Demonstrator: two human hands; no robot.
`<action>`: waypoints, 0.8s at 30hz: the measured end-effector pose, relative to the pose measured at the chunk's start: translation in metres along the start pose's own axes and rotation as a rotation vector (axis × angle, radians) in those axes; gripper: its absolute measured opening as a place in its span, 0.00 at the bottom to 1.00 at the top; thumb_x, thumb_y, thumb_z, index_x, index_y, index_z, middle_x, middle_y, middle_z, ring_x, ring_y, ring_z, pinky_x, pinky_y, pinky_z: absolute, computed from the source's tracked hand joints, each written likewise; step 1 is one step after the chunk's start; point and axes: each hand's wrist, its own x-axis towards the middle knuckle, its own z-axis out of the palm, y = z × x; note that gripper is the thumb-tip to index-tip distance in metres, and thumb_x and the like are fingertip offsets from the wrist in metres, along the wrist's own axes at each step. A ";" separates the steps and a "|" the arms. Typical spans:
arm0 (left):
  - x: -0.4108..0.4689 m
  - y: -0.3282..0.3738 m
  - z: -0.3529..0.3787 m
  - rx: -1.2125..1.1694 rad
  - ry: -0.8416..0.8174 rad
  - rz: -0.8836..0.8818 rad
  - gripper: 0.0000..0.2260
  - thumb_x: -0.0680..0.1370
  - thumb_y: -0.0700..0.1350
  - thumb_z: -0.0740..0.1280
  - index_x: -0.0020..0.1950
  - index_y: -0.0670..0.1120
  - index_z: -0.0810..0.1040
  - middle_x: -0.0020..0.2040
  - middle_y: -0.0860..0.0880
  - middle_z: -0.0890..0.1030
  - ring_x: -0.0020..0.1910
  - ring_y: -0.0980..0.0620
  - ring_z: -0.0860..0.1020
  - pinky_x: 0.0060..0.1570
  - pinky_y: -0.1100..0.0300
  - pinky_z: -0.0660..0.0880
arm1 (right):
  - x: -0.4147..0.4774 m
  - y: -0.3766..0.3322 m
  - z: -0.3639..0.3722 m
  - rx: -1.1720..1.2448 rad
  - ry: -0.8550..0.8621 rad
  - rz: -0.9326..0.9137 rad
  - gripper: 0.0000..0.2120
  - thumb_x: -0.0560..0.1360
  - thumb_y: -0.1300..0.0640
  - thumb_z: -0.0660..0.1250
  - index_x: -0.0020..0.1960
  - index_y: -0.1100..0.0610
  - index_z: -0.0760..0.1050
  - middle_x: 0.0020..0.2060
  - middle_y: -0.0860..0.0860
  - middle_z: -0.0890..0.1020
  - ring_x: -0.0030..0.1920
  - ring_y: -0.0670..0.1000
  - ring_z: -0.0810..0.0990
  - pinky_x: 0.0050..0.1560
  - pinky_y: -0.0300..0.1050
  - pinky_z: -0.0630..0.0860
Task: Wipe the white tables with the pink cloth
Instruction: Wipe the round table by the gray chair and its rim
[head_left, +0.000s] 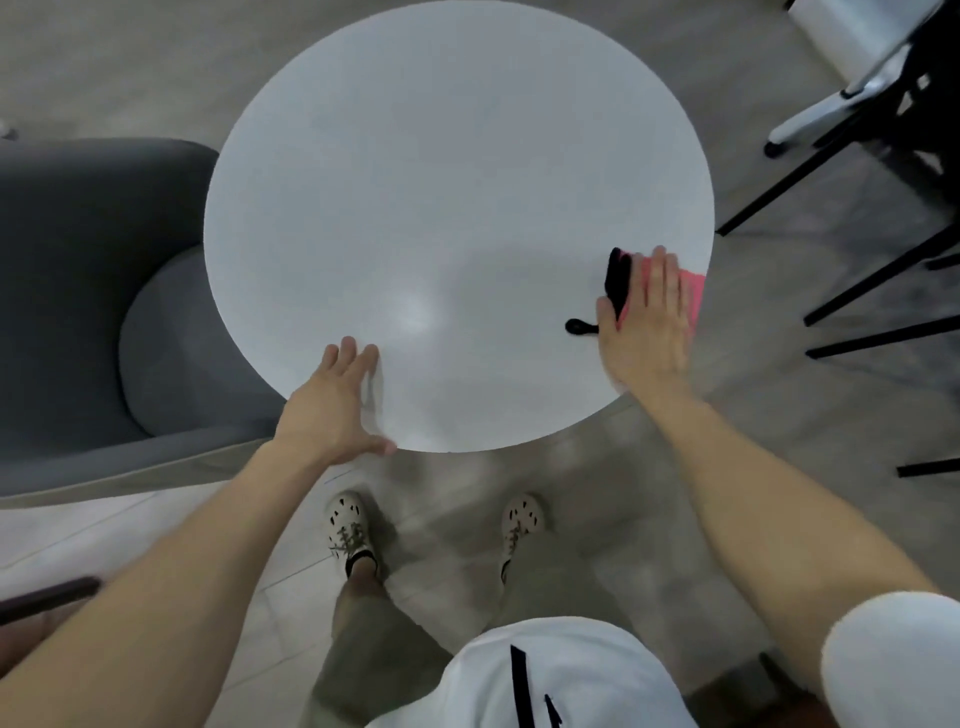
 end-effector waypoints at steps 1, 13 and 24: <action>0.000 0.000 0.003 -0.002 0.005 -0.015 0.61 0.63 0.63 0.86 0.86 0.52 0.54 0.86 0.51 0.53 0.85 0.49 0.54 0.67 0.42 0.79 | -0.015 -0.025 0.007 0.015 0.035 -0.005 0.37 0.87 0.37 0.44 0.88 0.59 0.49 0.88 0.59 0.50 0.88 0.58 0.46 0.86 0.60 0.48; 0.002 0.005 0.004 -0.029 0.022 -0.057 0.60 0.58 0.61 0.89 0.82 0.52 0.59 0.81 0.53 0.57 0.79 0.48 0.64 0.56 0.41 0.83 | -0.019 -0.002 0.013 -0.030 -0.086 -0.774 0.31 0.89 0.42 0.53 0.88 0.48 0.51 0.88 0.51 0.54 0.88 0.53 0.49 0.87 0.59 0.48; 0.003 0.005 0.008 -0.042 -0.015 -0.134 0.65 0.62 0.61 0.88 0.88 0.54 0.51 0.89 0.54 0.46 0.89 0.52 0.46 0.72 0.43 0.77 | -0.104 -0.114 0.040 0.125 -0.064 -0.658 0.32 0.88 0.43 0.55 0.88 0.54 0.54 0.88 0.56 0.53 0.88 0.57 0.48 0.85 0.63 0.53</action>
